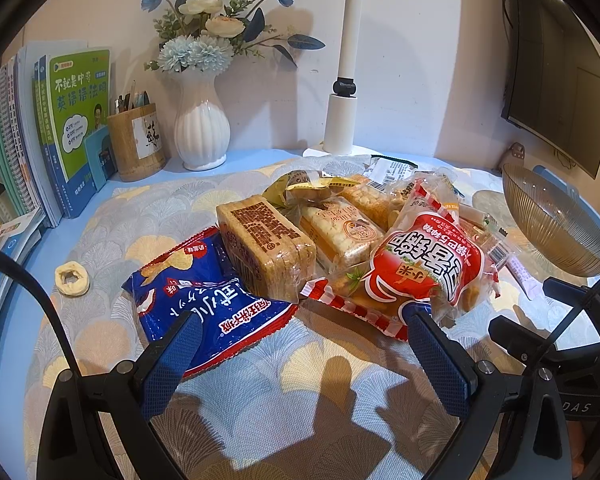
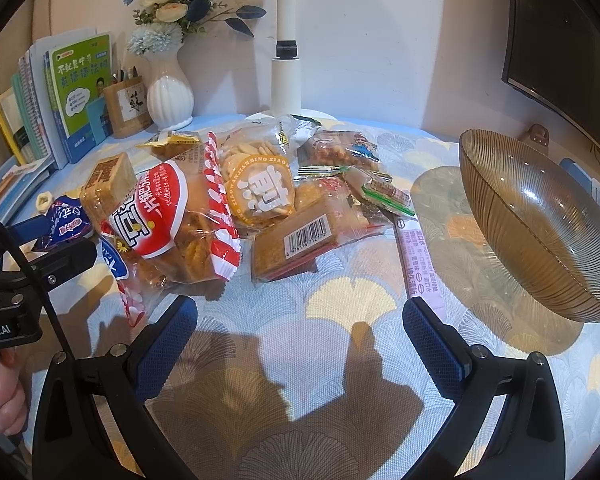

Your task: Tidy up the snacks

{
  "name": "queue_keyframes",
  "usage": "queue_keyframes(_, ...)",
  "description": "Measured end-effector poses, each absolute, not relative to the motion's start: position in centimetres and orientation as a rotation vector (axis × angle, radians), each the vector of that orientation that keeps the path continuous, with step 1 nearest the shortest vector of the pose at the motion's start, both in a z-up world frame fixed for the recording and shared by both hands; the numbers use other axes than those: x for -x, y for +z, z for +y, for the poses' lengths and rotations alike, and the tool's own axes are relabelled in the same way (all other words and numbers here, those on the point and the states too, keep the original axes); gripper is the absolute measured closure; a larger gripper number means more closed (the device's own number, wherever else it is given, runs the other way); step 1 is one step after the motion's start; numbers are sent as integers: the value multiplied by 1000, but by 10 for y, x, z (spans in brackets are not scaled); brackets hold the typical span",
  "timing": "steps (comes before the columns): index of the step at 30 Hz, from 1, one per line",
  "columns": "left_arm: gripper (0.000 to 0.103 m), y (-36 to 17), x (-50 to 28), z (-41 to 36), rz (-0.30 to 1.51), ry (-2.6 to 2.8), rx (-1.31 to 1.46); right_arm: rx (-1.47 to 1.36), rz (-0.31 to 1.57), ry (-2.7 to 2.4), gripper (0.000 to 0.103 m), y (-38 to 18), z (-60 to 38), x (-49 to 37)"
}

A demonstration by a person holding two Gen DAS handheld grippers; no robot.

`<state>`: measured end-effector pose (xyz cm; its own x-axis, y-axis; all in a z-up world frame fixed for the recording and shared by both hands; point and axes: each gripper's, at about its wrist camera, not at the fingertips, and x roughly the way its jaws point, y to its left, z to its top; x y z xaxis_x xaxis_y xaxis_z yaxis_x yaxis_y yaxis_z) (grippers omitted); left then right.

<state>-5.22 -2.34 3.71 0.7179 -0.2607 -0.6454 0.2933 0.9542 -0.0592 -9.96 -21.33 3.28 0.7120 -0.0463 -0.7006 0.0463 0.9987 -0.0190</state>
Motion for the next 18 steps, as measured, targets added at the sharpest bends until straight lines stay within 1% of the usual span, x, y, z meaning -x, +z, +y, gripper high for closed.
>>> queue_keyframes(7, 1, 37, 52, -23, 707, -306, -48, -15, 762, -59, 0, 36, -216, 100)
queue_keyframes(15, 1, 46, 55, -31, 683, -335, -68, -129, 654, -68, 0, 50, -240, 115)
queue_keyframes(16, 1, 49, 56, -35, 680, -353, -76, -154, 667, -58, 2, 50, -244, 112)
queue_keyframes(18, 1, 55, 52, -44, 694, -396, -97, -196, 699, -34, 10, 47, -251, 106)
